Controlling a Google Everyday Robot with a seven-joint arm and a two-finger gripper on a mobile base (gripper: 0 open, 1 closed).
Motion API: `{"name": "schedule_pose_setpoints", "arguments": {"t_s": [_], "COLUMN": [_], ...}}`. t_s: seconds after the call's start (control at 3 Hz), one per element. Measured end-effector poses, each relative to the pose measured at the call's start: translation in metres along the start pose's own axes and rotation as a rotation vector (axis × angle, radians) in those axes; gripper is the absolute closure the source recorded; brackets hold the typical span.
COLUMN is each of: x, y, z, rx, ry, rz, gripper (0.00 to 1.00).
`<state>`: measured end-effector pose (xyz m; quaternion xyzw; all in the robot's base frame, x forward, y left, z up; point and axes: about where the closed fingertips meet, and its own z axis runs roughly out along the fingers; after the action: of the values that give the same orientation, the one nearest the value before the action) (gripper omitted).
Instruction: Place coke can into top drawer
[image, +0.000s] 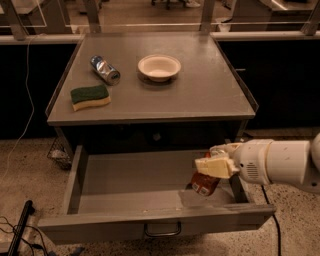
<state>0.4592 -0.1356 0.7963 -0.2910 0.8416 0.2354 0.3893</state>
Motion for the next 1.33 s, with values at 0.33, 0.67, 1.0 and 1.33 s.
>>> {"name": "schedule_pose_setpoints", "arguments": {"t_s": [0.33,0.67,1.0,1.33], "x": [0.016,0.016,0.008,0.006], "y": [0.011,0.009,0.002,-0.011], "z": [0.026,0.070,0.114,0.142], "rx": [-0.022,-0.028,-0.025,-0.008], "ry": [0.025,0.032,0.031,0.020], "rz": [-0.022,-0.066,-0.106,-0.121], "gripper": [1.00,1.00,1.00,1.00]}}
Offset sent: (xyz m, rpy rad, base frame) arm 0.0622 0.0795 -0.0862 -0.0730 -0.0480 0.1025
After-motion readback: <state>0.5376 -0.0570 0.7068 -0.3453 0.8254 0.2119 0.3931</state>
